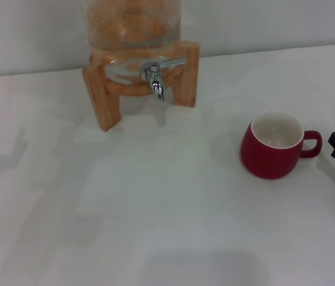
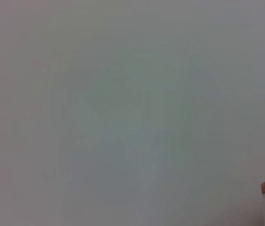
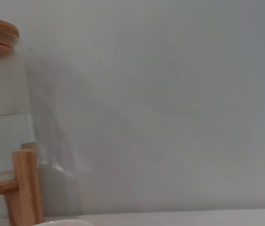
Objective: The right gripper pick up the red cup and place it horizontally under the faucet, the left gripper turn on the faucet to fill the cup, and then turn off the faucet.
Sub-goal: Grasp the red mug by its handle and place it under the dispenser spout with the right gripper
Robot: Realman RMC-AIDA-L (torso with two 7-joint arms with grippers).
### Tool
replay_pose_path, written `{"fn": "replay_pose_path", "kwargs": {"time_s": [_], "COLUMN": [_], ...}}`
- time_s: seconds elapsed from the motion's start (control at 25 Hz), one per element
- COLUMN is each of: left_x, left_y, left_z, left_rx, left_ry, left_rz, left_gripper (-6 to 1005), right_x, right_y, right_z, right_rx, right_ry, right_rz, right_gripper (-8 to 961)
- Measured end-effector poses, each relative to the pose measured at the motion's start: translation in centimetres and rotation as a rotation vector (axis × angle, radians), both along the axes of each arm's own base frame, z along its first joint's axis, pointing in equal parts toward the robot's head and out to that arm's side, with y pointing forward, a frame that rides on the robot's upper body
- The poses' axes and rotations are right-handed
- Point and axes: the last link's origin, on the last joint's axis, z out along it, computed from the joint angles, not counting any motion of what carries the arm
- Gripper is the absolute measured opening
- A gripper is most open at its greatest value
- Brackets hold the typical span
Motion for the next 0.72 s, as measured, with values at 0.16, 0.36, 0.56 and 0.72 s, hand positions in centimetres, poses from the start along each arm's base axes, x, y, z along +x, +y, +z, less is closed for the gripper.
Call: {"fn": "replay_pose_path", "kwargs": {"time_s": [0.16,0.36,0.56,0.72], "left_x": [0.1,0.1,0.1,0.2], "left_y": [0.1,0.2,0.2,0.2], "left_z": [0.0,0.0,0.0,0.0], "left_rx": [-0.001,0.0,-0.001,0.0], "left_ry": [0.001,0.002,0.002,0.002], "left_rz": [0.0,-0.003,-0.003,-0.005], "left_gripper": [832,832,832,832], "right_x": [-0.2,-0.4,-0.5,-0.6], "right_y": [-0.2,-0.4,-0.6,-0.5], "right_z": [-0.3,-0.7,-1.2,-1.4], "right_rx": [-0.022,-0.052,-0.082,-0.099], "right_ry": [0.003,0.007,0.011,0.007], "right_rz": [0.016,0.031,0.039,0.042], "right_gripper": [873,873,873,873]}}
